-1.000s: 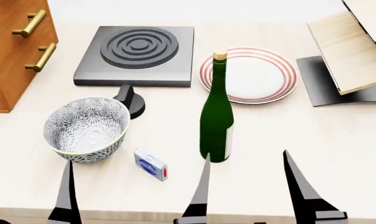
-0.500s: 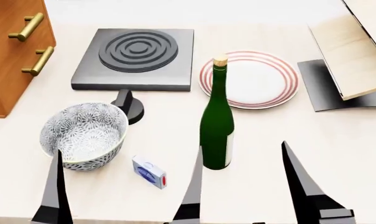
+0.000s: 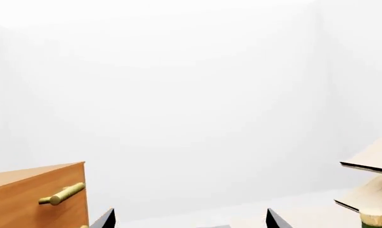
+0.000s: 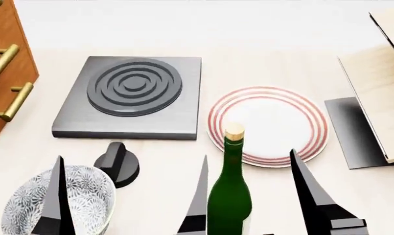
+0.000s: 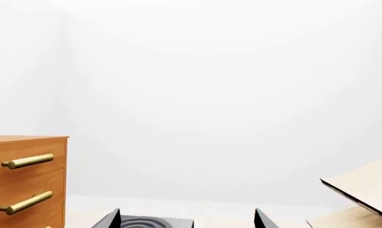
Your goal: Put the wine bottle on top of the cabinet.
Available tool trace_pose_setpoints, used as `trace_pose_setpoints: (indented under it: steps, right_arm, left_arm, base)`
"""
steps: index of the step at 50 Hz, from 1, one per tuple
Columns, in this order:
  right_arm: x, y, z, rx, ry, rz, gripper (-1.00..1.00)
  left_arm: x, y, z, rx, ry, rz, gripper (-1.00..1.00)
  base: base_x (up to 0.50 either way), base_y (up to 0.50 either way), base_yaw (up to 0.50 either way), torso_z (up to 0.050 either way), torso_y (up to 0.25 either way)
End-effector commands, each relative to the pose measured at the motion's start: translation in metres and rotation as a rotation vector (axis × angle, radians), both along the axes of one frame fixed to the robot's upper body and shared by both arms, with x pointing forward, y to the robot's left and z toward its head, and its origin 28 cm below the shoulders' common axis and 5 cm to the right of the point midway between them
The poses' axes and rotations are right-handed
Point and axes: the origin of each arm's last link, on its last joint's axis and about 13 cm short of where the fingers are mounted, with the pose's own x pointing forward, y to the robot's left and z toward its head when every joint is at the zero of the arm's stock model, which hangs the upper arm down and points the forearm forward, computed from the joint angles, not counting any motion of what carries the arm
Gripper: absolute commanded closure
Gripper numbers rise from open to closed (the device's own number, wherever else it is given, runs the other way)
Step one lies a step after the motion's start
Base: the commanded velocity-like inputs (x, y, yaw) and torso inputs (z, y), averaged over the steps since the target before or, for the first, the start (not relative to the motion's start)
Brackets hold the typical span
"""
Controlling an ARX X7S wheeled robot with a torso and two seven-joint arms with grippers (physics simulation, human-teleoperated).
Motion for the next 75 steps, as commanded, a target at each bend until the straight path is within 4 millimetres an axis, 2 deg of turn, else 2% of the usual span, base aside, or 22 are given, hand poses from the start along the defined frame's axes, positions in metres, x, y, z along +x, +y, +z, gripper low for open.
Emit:
trace_pose_setpoints:
  steps: [1,10,34,60,75]
  right_arm:
    - [0.0001,0.0003,-0.0007,-0.001,0.006,0.005,-1.00]
    - [0.0021,0.0003,-0.0024,-0.022,0.031,-0.009,-1.00]
    - [0.0019,0.0008,-0.0034,-0.023,0.027,-0.008,-1.00]
    - [0.0020,0.0013,-0.0026,-0.019,0.022,-0.002,-1.00]
    - [0.0026,-0.0014,-0.0034,-0.027,0.018,-0.032,-1.00]
  left_arm:
    - [-0.0006,-0.0002,0.0008,0.002,-0.003,-0.003,-1.00]
    - [-0.0007,0.0003,0.0012,0.001,-0.001,-0.002,-1.00]
    - [-0.0016,0.0004,0.0018,-0.004,0.001,-0.005,-1.00]
    - [-0.0008,-0.0007,0.0013,-0.003,0.002,-0.011,-1.00]
    - [0.0000,0.0016,-0.0001,-0.005,0.009,0.001,-1.00]
  base:
    - [0.50,0.00,0.00,0.000,0.000]
    - [0.48,0.00,0.00,0.000,0.002]
    - [0.00,0.00,0.00,0.000,0.000]
    - [0.00,0.49,0.00,0.000,0.000]
    - [0.00,0.00,0.00,0.000,0.000]
